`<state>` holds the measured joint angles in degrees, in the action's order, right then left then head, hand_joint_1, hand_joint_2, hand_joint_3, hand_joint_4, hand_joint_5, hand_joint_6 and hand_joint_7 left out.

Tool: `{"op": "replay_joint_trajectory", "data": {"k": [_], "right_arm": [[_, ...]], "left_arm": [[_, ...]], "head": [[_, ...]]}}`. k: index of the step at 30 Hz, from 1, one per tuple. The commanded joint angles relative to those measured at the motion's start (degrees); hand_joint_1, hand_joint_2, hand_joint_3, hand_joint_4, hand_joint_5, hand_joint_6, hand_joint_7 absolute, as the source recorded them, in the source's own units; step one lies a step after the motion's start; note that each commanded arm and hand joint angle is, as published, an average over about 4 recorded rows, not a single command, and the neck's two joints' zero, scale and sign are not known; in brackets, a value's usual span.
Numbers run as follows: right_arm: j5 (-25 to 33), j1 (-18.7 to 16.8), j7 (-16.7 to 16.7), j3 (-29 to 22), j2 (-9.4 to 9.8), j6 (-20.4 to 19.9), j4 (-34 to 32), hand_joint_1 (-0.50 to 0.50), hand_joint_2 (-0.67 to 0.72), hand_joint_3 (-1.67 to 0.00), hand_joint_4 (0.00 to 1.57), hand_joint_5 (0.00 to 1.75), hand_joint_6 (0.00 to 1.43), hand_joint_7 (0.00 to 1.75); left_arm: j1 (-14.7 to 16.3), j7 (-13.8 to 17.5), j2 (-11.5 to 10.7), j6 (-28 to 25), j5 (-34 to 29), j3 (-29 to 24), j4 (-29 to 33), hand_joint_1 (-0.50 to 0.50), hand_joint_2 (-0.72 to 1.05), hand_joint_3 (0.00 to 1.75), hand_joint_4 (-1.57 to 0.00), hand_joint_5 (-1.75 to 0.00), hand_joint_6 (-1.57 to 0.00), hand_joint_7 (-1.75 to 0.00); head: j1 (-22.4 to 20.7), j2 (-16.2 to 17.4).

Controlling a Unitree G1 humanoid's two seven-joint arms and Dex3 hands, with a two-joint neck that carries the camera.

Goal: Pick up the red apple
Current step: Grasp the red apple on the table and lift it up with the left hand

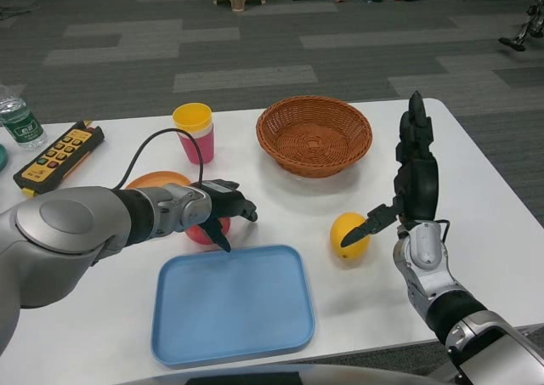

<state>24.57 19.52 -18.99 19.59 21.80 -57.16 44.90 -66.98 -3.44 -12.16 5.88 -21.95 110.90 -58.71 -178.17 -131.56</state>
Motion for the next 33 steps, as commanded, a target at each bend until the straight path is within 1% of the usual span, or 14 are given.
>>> {"op": "replay_joint_trajectory", "data": {"k": [1,4,5,8,11,13,17,19,21,25,27,28,30,33], "right_arm": [[0.4,-0.6,-0.1,-0.3,0.27,-0.1,-0.3,0.03,0.71,0.0,0.0,0.0,0.0,0.0],[0.4,-0.6,-0.1,-0.3,0.2,-0.1,-0.3,0.04,0.66,0.0,0.0,0.0,0.0,0.0],[0.4,-0.6,-0.1,-0.3,0.18,-0.1,-0.3,0.04,0.68,0.0,0.0,0.0,0.0,0.0],[0.4,-0.6,-0.1,-0.3,0.11,-0.1,-0.3,0.04,0.72,0.0,0.0,0.0,0.0,0.0],[0.4,-0.6,-0.1,-0.3,0.09,-0.2,-0.3,0.04,0.72,0.0,0.0,0.0,0.0,0.0],[0.4,-0.6,-0.1,-0.3,0.09,-0.2,-0.3,0.02,0.72,0.0,0.0,0.0,0.0,0.0],[0.4,-0.6,-0.1,-0.4,0.07,-0.1,-0.3,0.04,0.71,0.0,0.0,0.0,0.0,0.0],[0.4,-0.6,-0.1,-0.4,0.02,-0.1,-0.3,0.04,0.71,0.0,0.0,0.0,0.0,0.0],[0.4,-0.6,-0.1,-0.4,0.0,-0.1,-0.3,0.04,0.69,0.0,0.0,0.0,0.0,0.0],[0.4,-0.6,-0.1,-0.5,0.0,-0.1,-0.4,0.04,0.72,0.0,0.0,0.0,0.0,0.0],[0.5,-0.6,-0.1,-0.4,0.0,-0.1,-0.3,0.04,0.72,0.0,0.0,0.0,0.0,0.0],[0.4,-0.6,-0.1,-0.4,0.0,-0.1,-0.3,0.04,0.72,0.0,0.0,0.0,0.0,0.0],[0.4,-0.6,-0.1,-0.4,0.02,-0.1,-0.3,0.03,0.72,0.0,0.0,0.0,0.0,0.0],[0.4,-0.6,-0.1,-0.5,0.09,-0.1,-0.4,0.03,0.68,0.0,0.0,0.0,0.0,0.0]], "left_arm": [[0.8,0.5,-0.4,-0.1,-1.0,-0.4,-1.3,-0.5,0.96,0.09,-0.04,0.0,-0.52,-0.21],[0.9,0.7,-0.6,-0.1,-1.3,-0.7,-1.6,-0.5,0.96,0.09,-0.04,0.0,-0.5,-0.21],[0.9,0.8,-0.7,0.0,-1.3,-0.9,-1.6,-0.5,0.94,0.09,-0.04,0.0,-0.5,-0.21],[1.1,1.1,-0.8,0.2,-1.3,-1.7,-1.7,-0.5,0.78,0.09,-0.03,0.0,-0.47,-0.21],[1.3,1.7,-0.8,0.3,-1.1,-2.2,-1.8,-0.5,0.67,0.09,0.0,0.0,-0.43,-0.21],[1.3,2.0,-0.8,0.4,-0.9,-2.3,-1.8,-0.5,0.63,0.09,0.0,0.0,-0.4,-0.21],[1.2,2.5,-1.0,0.5,-0.8,-2.5,-1.8,-0.5,0.58,0.07,0.0,0.0,-0.37,-0.21],[1.1,2.8,-1.1,0.5,-0.8,-2.5,-1.8,-0.5,0.54,0.07,0.0,0.0,-0.37,-0.17],[1.0,2.9,-1.1,0.5,-0.8,-2.5,-1.8,-0.5,0.38,0.09,0.0,0.0,-0.35,-0.17],[0.8,3.6,-1.1,0.5,-0.7,-2.5,-1.7,-0.5,-0.24,0.09,0.0,0.0,-0.3,-0.21],[0.5,4.0,-1.2,0.3,-0.5,-2.5,-1.7,-0.5,-0.44,0.09,0.0,0.0,-0.28,-0.19],[0.4,4.1,-1.2,0.3,-0.4,-2.5,-1.7,-0.5,-0.5,0.09,0.0,0.0,-0.27,-0.19],[0.3,4.3,-1.2,0.2,-0.1,-2.5,-1.7,-0.5,-0.57,0.09,0.0,0.0,-0.26,-0.17],[0.2,4.8,-1.3,0.1,0.2,-2.5,-1.7,-0.5,-0.64,0.09,0.0,0.0,-0.22,-0.19]], "head": [[-0.1,0.0],[-0.2,-0.2],[-0.3,-0.2],[-0.4,-0.5],[-0.5,-0.7],[-0.6,-0.8],[-0.5,-0.8],[-0.5,-0.8],[-0.6,-0.8],[-0.8,-0.9],[-0.9,-1.0],[-1.0,-1.0],[-1.1,-1.1],[-1.2,-1.3]]}}
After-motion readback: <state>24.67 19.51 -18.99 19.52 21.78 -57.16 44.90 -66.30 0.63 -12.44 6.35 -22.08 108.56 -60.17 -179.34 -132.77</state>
